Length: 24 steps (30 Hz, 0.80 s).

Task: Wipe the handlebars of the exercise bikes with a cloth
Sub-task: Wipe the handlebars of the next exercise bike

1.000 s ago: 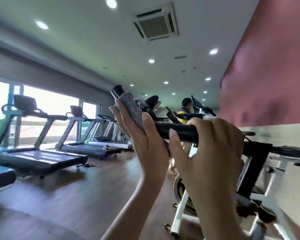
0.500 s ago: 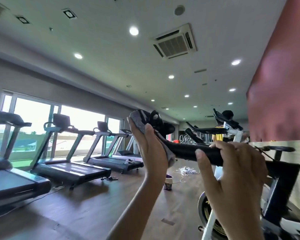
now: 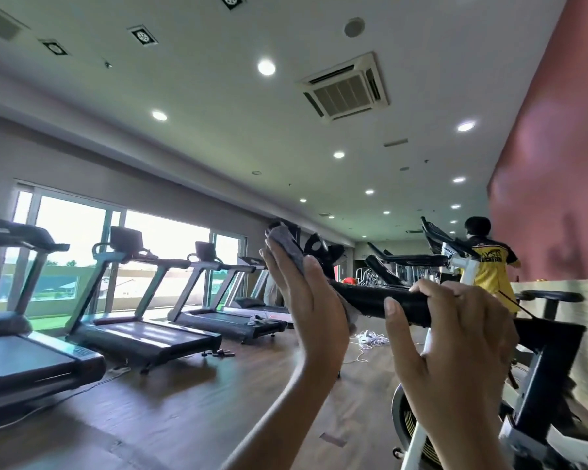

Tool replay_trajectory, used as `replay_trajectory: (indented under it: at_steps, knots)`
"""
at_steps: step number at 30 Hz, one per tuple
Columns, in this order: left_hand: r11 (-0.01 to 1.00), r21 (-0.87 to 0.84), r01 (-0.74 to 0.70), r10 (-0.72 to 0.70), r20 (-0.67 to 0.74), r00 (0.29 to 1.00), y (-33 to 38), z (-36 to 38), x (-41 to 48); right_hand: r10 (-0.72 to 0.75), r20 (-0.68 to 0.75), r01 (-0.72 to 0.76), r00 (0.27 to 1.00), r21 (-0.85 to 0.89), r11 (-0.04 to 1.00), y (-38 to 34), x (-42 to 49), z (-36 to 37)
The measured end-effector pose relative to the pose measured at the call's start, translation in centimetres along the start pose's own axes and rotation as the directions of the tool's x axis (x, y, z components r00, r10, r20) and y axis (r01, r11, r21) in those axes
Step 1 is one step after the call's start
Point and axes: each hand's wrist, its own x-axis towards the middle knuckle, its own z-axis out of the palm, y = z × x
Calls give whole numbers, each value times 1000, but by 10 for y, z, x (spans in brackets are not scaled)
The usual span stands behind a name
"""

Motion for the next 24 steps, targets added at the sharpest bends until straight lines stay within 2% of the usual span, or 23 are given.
replay_trajectory:
  at_steps: [3,7,14,19,22,24]
  knots:
    - [998,23,-65,65,30,997,0,-1,2,6,24,-5,1000,-5,1000,0,0,-2]
    - [999,42,15,-16,23,1000,-23,-8,42,8,94,-7,995,-17,1000,-2,1,-9]
    - [996,55,-66,61,83,995,-5,-3,-3,-21,121,32,992,-95,995,-3,3,-14]
    - [999,-1,-34,35,27,999,-15,-1,26,-25,112,36,993,-93,995,-2,2,-11]
    - [997,-43,60,-58,42,997,-25,-2,36,-40,128,52,991,-97,994,0,2,-13]
    - [997,-18,72,-72,23,997,-23,-4,37,-51,142,66,989,-99,993,1,2,-15]
